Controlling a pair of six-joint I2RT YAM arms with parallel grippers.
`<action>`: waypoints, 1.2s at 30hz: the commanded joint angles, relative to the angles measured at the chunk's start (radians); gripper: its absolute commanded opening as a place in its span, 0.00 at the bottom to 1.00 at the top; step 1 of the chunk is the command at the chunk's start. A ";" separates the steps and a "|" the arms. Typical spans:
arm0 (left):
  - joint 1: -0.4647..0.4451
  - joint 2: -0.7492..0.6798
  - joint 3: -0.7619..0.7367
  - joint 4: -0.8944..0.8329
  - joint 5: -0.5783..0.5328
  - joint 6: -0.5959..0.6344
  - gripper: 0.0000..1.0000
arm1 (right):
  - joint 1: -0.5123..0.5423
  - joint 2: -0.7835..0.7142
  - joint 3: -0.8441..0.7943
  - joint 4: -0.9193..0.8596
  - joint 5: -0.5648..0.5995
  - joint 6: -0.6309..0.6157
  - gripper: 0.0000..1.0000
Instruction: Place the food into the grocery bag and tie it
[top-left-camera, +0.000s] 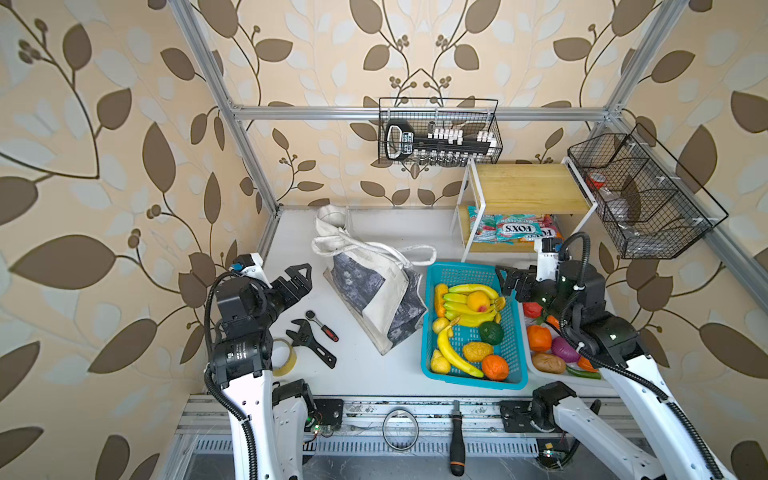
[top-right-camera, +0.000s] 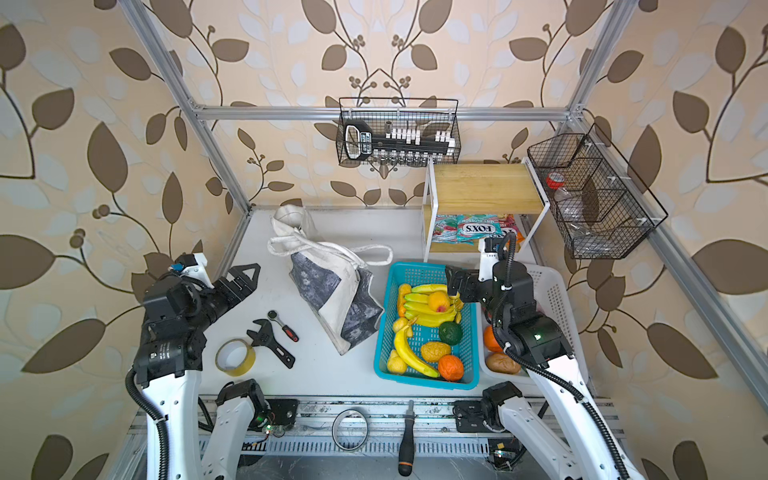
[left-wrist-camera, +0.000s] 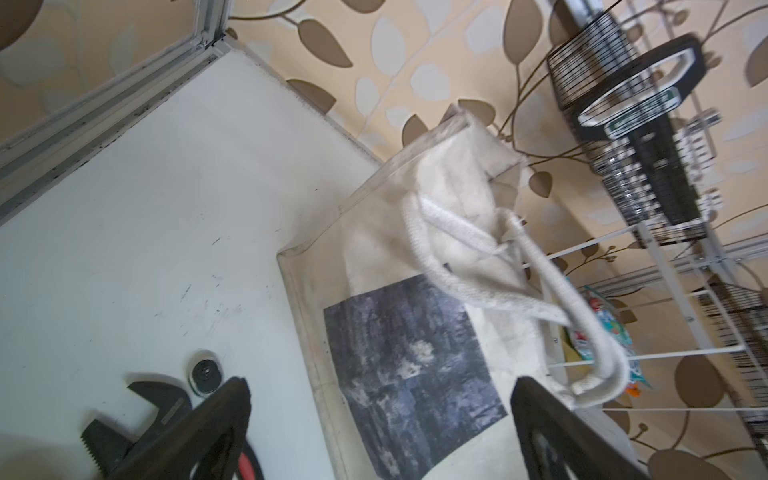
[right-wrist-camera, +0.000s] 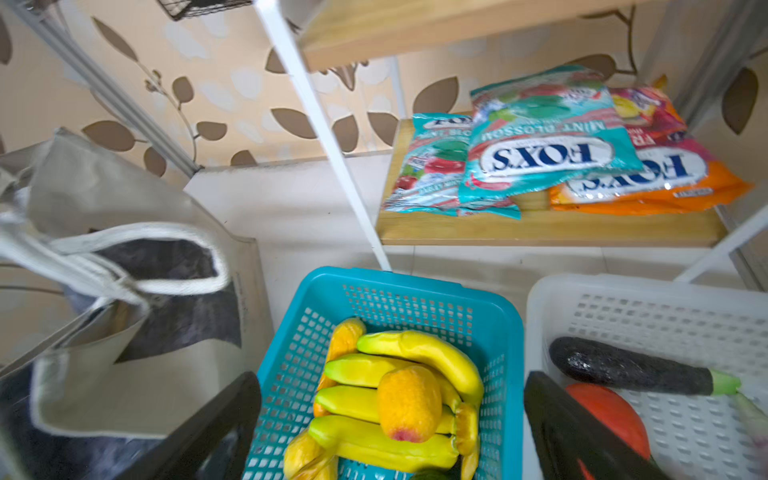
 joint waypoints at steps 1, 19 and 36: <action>-0.048 -0.029 -0.038 0.030 -0.115 0.136 0.99 | -0.087 -0.025 -0.108 0.092 -0.052 0.046 1.00; -0.099 -0.060 -0.296 0.315 -0.216 0.144 0.99 | -0.259 -0.056 -0.548 0.732 0.042 -0.177 1.00; -0.212 0.071 -0.538 0.778 -0.435 0.225 0.99 | -0.264 0.231 -0.701 1.199 0.155 -0.200 1.00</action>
